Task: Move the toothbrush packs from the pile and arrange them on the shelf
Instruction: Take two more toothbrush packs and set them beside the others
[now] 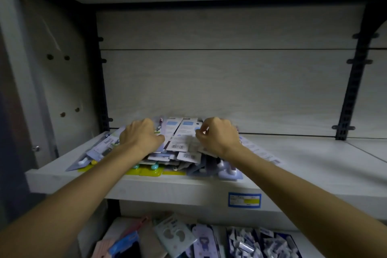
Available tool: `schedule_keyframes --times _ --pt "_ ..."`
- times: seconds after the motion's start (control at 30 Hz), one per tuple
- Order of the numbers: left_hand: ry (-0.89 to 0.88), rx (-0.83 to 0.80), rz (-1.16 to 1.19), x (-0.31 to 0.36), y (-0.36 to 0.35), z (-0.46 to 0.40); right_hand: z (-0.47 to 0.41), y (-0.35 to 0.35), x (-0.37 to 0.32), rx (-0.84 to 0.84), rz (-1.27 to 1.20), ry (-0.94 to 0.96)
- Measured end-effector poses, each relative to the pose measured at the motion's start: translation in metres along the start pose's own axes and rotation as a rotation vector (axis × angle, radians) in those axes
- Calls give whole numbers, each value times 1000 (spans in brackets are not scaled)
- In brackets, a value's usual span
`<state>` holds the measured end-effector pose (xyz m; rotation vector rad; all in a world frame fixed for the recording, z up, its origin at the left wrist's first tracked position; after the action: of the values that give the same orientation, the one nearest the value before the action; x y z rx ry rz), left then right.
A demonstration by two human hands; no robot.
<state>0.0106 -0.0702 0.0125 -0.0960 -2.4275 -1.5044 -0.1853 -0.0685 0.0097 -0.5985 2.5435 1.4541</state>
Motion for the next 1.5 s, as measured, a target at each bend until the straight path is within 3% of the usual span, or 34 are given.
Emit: schedule_keyframes --times 0.43,0.6,0.77,0.87,1.0,1.2,1.33,1.5 --pt "7 172 120 -20 14 -1 -5 -34 -45 -302 160 194" --pt "6 207 179 -23 19 2 -1 -22 -51 -223 179 241" --pt "4 236 203 -24 24 5 8 6 -58 7 179 283" --pt "-1 242 218 -21 28 9 9 18 -47 15 134 153" --pt "-38 253 253 -13 31 18 8 20 -19 -109 -31 -107" --pt "-121 244 285 -6 31 32 29 24 8 -235 -680 -531" --pt "-110 200 313 -5 35 47 45 29 18 -309 -782 -646" --pt "-35 87 407 -10 31 62 62 23 33 -270 -839 -692"
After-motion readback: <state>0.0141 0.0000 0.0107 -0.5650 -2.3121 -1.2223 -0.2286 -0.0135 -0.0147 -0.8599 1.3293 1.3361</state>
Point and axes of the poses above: each hand's wrist, its own z-axis away from the middle knuckle, its own y-axis out of the back of the hand, x = y × z, the point moved 6 cm from there along -z, towards the middle knuckle, and after that the axes turned 2 degrees about y, right-handed, at the moved point
